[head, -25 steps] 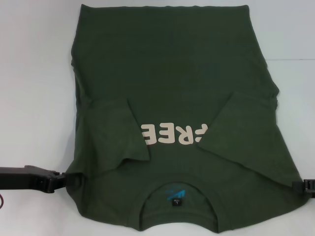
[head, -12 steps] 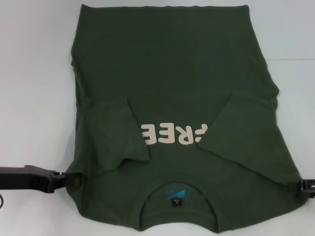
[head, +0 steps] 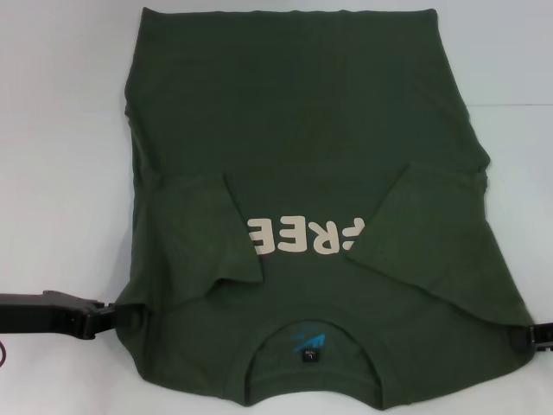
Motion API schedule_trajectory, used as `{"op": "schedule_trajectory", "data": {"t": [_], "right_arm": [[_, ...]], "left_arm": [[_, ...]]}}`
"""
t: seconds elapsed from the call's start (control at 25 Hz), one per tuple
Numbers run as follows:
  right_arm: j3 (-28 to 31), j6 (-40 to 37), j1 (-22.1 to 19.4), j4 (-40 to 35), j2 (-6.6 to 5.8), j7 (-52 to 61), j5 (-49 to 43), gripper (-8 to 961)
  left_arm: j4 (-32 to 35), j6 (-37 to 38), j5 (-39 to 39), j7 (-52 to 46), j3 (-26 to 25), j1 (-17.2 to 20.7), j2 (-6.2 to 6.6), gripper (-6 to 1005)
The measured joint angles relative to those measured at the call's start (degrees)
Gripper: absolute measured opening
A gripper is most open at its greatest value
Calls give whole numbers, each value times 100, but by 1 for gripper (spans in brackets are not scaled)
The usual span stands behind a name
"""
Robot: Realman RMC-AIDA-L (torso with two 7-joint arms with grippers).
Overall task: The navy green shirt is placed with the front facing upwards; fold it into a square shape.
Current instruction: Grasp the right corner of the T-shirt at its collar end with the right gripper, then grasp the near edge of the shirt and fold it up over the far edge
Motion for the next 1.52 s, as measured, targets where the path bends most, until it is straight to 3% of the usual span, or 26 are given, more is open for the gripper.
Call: {"op": "schedule_trajectory", "data": {"t": [0.12,0.32,0.76,0.88,1.08,1.52], "right_arm": [[1,4,5,-91,15,38,-14,479],[20,7,3,-102,8,55,-17,226],[309,-13,-171,-26,55,-440,124,45],[650,-150,-276,17,91,-887,157,44],[1132,-396,-463,305,25,-1577,280,45],[1855,-1184,-1012,349,-30,-2626,381,45]], "left_arm": [[0,0,-3,-1,1,0,0,29],[0,0,-14,-4,0,0,0,29],[-9,79,-58,-298,-30,49,20,29],[6,234,-30,-447,-297,139,41,29],[35,588,-7,-435,-852,354,59,29],[29,1017,-3,-376,-1124,738,62,30]]}}
